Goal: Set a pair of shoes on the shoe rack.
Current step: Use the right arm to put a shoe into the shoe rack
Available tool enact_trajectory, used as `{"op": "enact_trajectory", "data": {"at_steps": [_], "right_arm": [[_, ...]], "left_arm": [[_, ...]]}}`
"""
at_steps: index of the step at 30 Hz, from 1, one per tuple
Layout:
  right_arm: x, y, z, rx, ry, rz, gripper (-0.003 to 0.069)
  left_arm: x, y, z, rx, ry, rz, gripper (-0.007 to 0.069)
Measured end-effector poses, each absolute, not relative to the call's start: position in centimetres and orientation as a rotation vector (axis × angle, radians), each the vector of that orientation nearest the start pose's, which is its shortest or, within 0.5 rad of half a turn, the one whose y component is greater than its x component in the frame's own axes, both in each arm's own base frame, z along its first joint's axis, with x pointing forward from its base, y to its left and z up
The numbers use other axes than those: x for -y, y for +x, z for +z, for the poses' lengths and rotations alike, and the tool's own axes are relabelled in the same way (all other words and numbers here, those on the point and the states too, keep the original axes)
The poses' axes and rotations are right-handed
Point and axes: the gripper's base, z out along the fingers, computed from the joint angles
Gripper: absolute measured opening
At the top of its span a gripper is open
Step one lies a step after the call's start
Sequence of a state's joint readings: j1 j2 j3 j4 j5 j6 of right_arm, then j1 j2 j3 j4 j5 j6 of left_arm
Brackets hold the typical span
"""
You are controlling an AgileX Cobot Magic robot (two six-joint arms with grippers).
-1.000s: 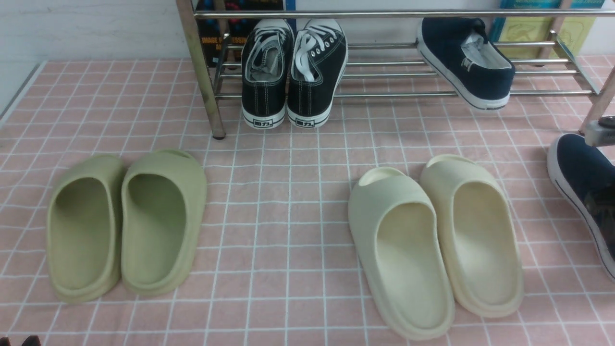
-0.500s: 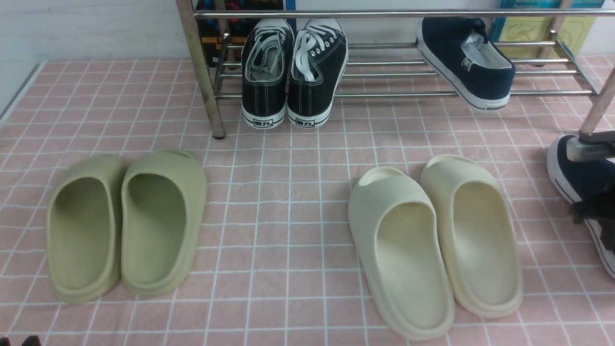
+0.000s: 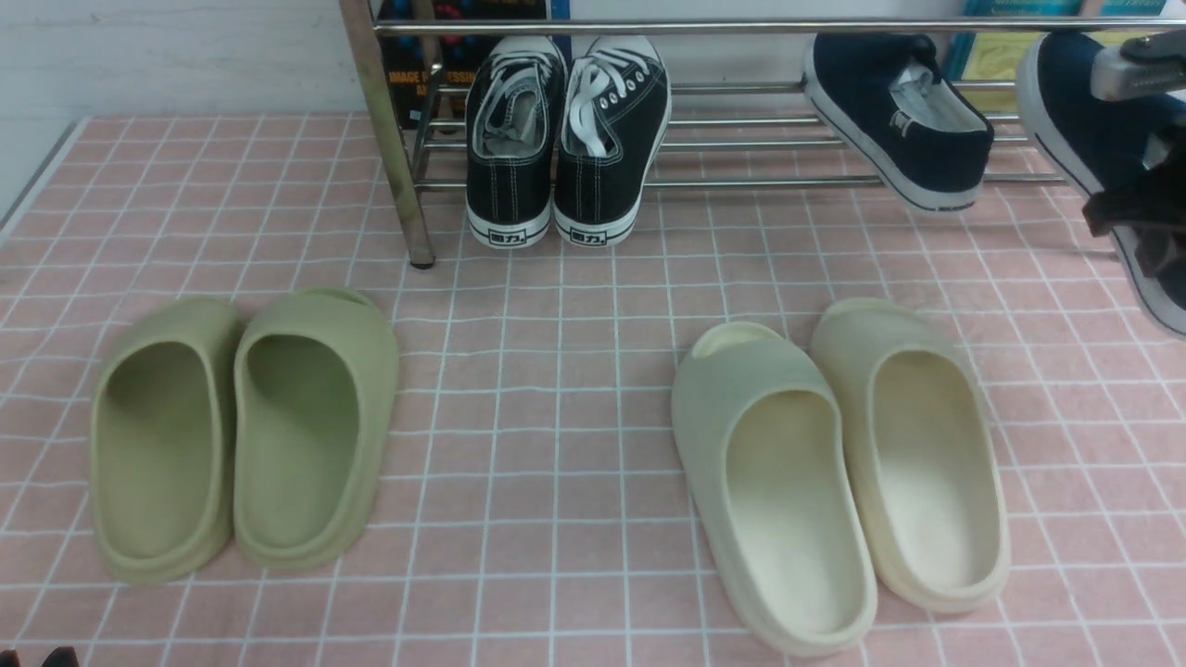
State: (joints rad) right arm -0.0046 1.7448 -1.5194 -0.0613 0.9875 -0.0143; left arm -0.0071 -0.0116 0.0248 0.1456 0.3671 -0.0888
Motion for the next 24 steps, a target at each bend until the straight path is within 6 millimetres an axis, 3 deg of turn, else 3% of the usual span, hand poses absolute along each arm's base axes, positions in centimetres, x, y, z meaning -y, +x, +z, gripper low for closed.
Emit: {"op": "enact_trajectory", "data": {"at_steps": [10, 20, 24], "right_arm": [[0.7, 43.9, 27.1, -2.753, -0.104, -0.100, 0.0007], [0.6, 50.0, 27.4, -2.600, -0.193, -0.122, 0.0007], [0.4, 51.8, 26.5, -2.566, -0.209, -0.108, 0.0007]], "left_arm": [[-0.4, 5.3, 17.3, -1.861, 0.014, 0.076, 0.0240], [-0.4, 5.3, 17.3, -1.861, 0.014, 0.076, 0.0240], [-0.4, 5.3, 17.3, -1.861, 0.014, 0.076, 0.0240]]}}
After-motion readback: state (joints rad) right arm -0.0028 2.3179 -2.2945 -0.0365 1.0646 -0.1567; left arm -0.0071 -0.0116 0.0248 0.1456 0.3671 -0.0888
